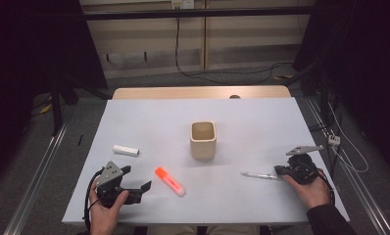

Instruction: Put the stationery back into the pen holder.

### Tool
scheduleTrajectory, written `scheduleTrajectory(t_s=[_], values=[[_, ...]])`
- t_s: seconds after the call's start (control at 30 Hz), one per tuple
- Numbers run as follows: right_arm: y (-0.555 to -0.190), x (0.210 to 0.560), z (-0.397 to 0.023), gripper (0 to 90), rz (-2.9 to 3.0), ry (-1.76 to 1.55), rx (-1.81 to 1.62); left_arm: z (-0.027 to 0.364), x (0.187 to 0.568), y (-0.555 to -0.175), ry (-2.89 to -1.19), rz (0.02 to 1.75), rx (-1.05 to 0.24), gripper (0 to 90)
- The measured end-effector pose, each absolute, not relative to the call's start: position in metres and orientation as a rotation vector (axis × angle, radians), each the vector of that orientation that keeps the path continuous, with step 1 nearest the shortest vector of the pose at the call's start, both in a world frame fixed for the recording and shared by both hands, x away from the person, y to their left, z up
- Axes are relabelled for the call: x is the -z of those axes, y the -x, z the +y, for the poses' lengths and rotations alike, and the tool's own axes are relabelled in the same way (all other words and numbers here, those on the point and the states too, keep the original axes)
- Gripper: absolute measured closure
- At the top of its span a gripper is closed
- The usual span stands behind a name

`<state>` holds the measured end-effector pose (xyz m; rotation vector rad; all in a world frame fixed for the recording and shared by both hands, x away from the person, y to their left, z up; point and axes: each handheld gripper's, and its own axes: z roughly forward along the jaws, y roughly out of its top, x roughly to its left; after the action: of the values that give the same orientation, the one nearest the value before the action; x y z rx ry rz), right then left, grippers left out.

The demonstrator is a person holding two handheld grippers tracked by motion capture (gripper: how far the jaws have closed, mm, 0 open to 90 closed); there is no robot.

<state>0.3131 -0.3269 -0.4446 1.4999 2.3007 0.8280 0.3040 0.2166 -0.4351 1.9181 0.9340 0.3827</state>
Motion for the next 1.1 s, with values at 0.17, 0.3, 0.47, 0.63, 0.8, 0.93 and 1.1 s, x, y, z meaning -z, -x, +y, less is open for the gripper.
scheduleTrajectory(t_s=[0.17,0.3,0.47,0.63,0.8,0.93,1.1], values=[[-0.309,0.444,-0.326,90.0,2.300,-1.494,-0.825,0.216,0.435,-0.304,-1.919,0.934,-0.381,6.0],[-0.304,0.444,-0.326,90.0,2.304,-1.492,-0.823,0.216,0.435,-0.304,-1.920,0.930,-0.382,6.0],[-0.296,0.443,-0.326,90.0,2.302,-1.496,-0.820,0.217,0.435,-0.304,-1.917,0.936,-0.386,5.9],[-0.289,0.443,-0.322,90.0,2.309,-1.482,-0.803,0.216,0.435,-0.304,-1.921,0.929,-0.385,6.0],[-0.286,0.442,-0.320,90.0,2.314,-1.473,-0.795,0.216,0.435,-0.304,-1.921,0.930,-0.382,5.9],[-0.284,0.442,-0.320,90.0,2.314,-1.484,-0.799,0.216,0.435,-0.304,-1.921,0.932,-0.382,5.9],[-0.285,0.442,-0.324,90.0,2.320,-1.485,-0.818,0.216,0.435,-0.304,-1.920,0.931,-0.382,6.0]])
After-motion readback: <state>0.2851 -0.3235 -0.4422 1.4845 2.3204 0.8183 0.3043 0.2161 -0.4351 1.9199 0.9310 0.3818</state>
